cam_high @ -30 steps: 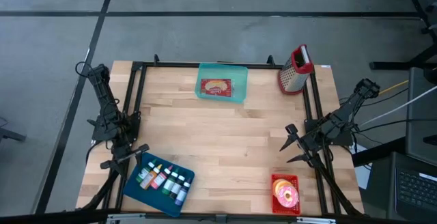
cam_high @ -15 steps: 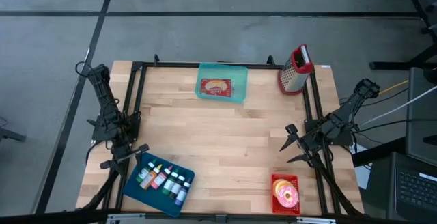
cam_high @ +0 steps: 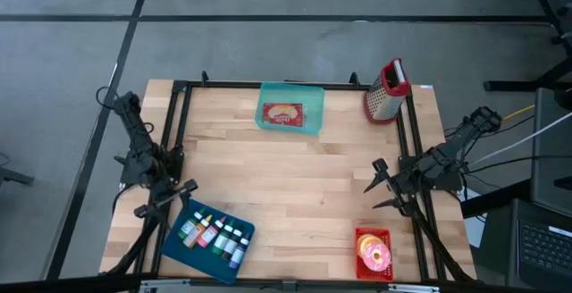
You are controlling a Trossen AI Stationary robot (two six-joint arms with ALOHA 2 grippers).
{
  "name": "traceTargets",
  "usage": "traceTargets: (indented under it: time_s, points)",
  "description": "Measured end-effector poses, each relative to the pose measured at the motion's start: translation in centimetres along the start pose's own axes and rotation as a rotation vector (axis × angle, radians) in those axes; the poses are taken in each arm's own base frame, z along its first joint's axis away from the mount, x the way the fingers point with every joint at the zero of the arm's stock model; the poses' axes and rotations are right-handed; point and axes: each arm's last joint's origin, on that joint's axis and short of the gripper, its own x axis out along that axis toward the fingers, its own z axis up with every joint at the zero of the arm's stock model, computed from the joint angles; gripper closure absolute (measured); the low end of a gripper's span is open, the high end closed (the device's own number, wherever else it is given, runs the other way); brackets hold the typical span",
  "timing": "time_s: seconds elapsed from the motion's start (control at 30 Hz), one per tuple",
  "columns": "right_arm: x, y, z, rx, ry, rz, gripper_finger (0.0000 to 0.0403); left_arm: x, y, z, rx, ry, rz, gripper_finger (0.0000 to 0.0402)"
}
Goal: Pick & Place Food Item
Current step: Return to Home Position
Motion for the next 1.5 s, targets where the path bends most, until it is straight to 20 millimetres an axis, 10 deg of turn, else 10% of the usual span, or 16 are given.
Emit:
traceTargets:
  time_s: [0.87,1.5]
  points:
    - [-2.5,-5.8,0.9,0.051,-0.164,-0.609,0.0158,-2.0,5.6,1.1,0.009,-0.125,0.614,0.0137]
    - [-2.7,-6.3,0.7,0.055,-0.139,-0.668,0.0158,-4.6,8.1,1.3,0.011,-0.159,0.982,0.0136]
